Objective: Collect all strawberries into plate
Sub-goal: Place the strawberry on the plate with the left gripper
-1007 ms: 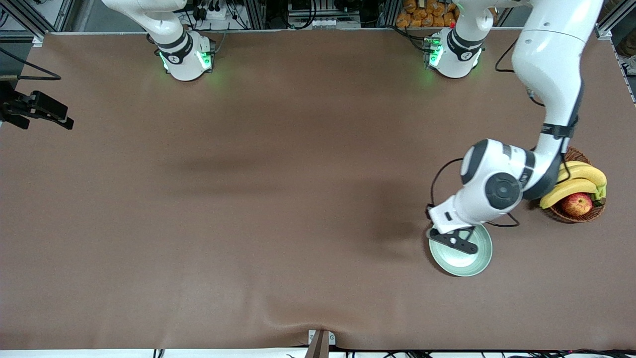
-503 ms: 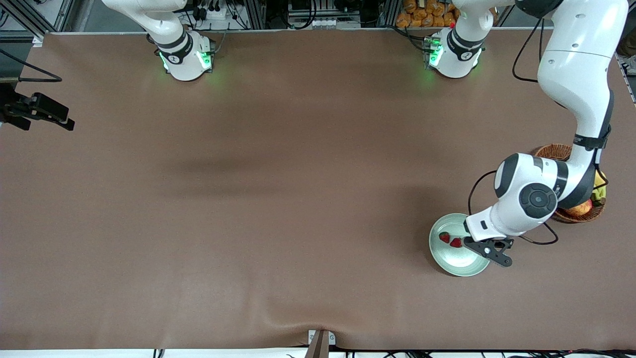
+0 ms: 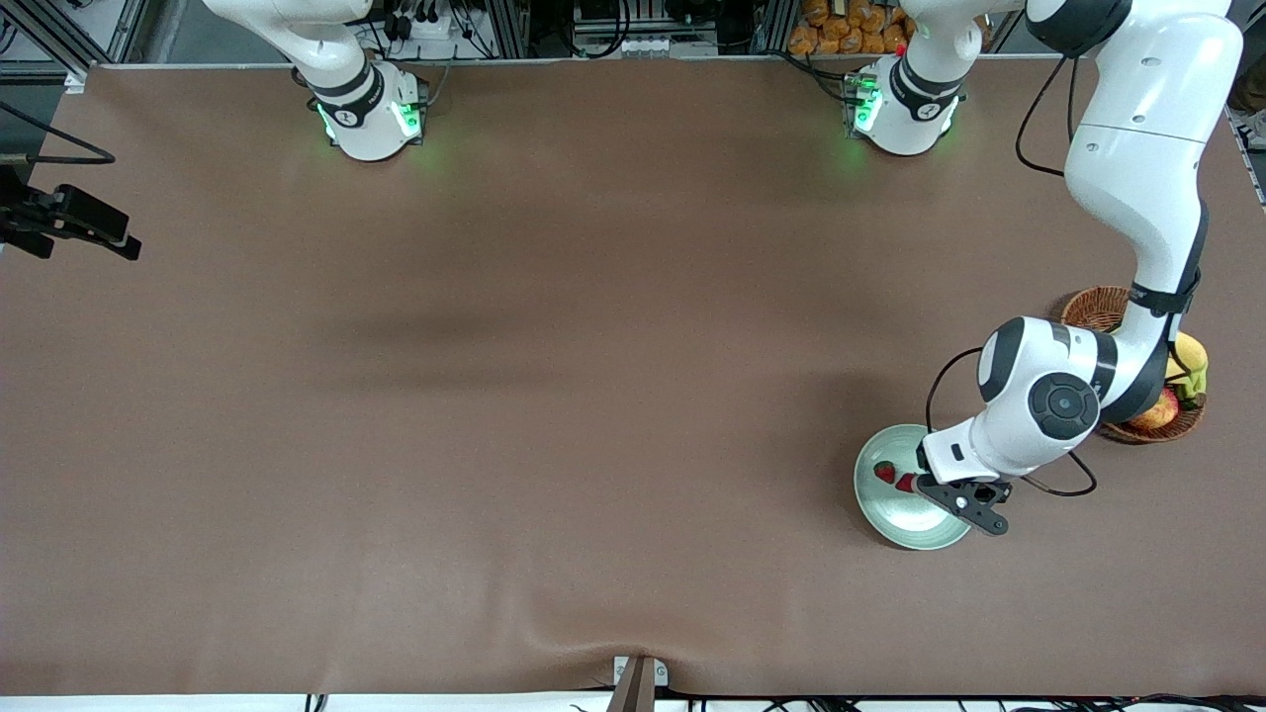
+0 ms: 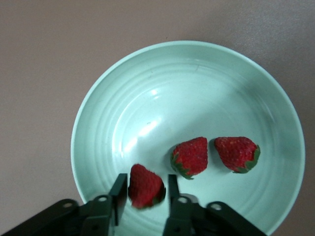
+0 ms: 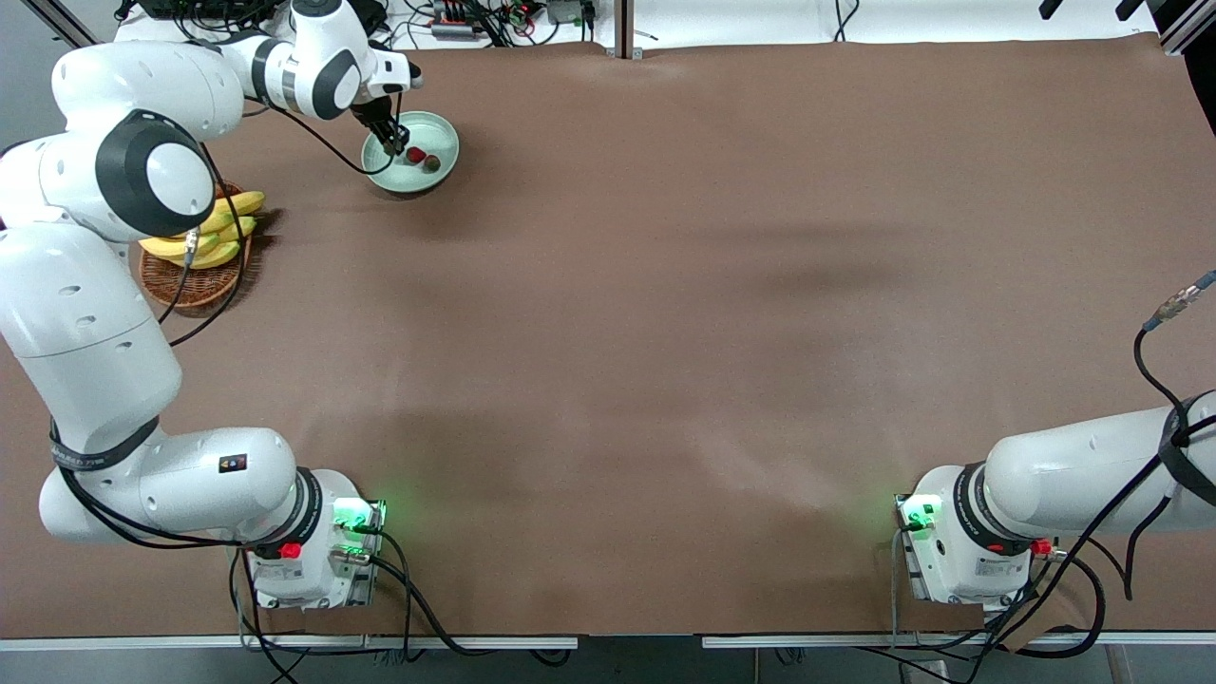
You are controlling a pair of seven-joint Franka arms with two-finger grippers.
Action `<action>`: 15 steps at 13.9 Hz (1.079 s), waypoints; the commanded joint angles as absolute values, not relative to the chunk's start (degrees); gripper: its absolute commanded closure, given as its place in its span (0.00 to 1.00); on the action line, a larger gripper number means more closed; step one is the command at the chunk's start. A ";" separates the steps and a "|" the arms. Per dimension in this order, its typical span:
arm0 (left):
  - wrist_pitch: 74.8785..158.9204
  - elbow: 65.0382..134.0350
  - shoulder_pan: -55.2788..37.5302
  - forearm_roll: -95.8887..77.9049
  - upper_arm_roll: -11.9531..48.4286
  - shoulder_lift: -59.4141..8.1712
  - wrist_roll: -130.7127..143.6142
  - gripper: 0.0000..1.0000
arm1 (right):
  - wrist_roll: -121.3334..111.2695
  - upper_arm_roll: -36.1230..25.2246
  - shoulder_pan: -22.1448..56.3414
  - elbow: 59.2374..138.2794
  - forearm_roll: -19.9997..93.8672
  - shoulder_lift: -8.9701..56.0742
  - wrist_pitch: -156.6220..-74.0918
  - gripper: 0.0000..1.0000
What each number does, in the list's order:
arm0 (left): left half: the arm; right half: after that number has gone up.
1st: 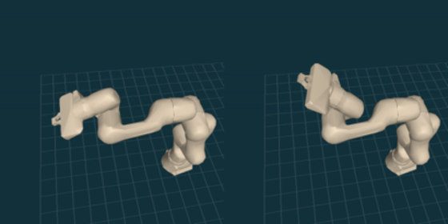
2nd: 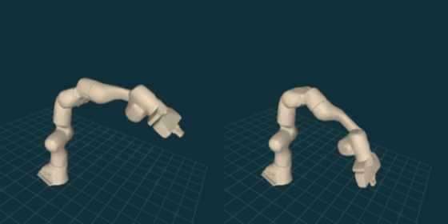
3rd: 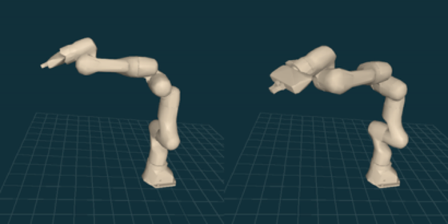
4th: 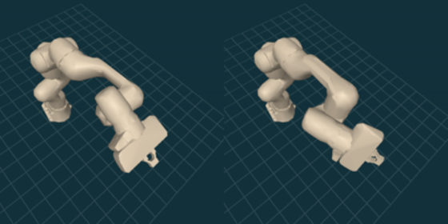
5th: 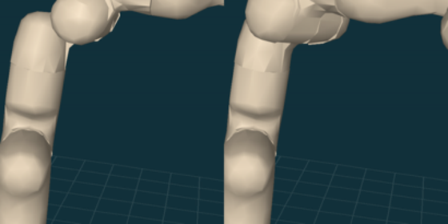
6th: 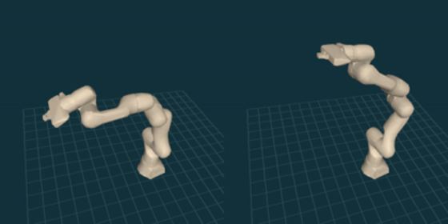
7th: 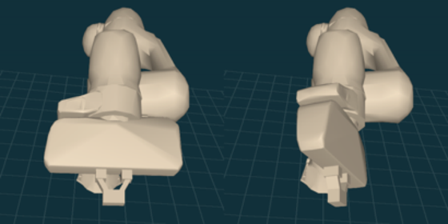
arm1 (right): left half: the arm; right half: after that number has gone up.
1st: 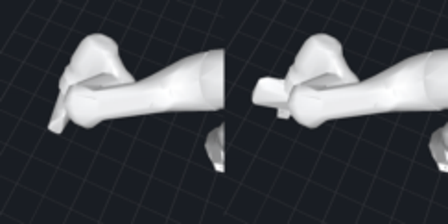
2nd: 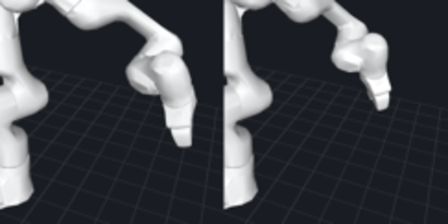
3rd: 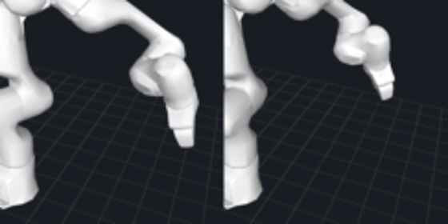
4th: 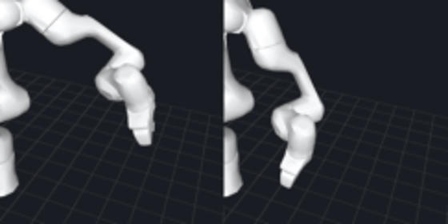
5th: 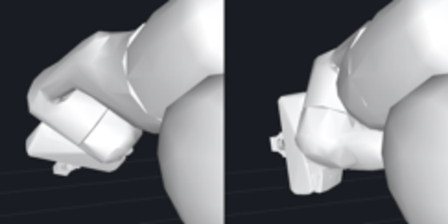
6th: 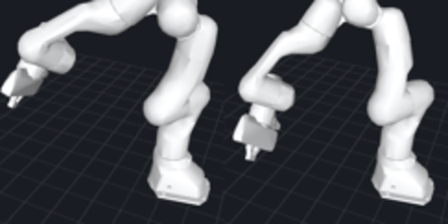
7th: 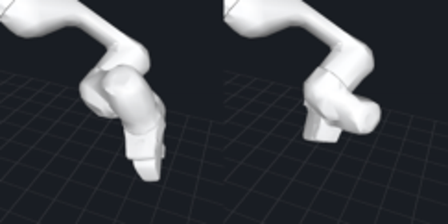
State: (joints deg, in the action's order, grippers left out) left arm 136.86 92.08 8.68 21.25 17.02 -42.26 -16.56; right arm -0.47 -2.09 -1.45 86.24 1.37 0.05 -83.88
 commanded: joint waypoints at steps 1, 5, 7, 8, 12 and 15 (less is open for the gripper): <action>137.02 91.05 8.88 22.32 17.31 -42.01 -16.35 0.00 | 0.09 -1.05 -3.43 85.08 1.14 0.18 -82.79 0.00; 136.58 89.04 9.58 21.97 17.75 -40.87 -16.17 0.00 | 0.09 -0.97 -3.51 85.08 1.23 0.26 -82.88 0.00; 136.58 87.81 11.07 20.23 18.10 -40.61 -16.61 0.00 | 0.09 -0.97 -3.43 85.08 1.23 0.35 -82.79 0.00; 136.58 87.45 11.51 18.47 18.11 -40.00 -16.61 0.00 | 0.09 -0.97 -3.43 85.08 1.32 0.35 -82.88 0.00; 136.58 87.01 12.13 16.96 18.02 -37.62 -16.52 0.00 | 0.00 -1.05 -3.60 85.08 1.23 0.35 -82.79 0.00; 136.58 86.92 12.04 16.79 18.10 -37.44 -16.08 0.00 | 0.00 -0.88 -3.25 85.08 1.23 0.26 -82.79 0.00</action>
State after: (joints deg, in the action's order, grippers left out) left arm 137.09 86.40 11.96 17.90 17.79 -38.35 -16.36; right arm -0.47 -1.98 -2.28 86.14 1.38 0.05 -83.81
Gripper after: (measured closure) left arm 0.000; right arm 0.000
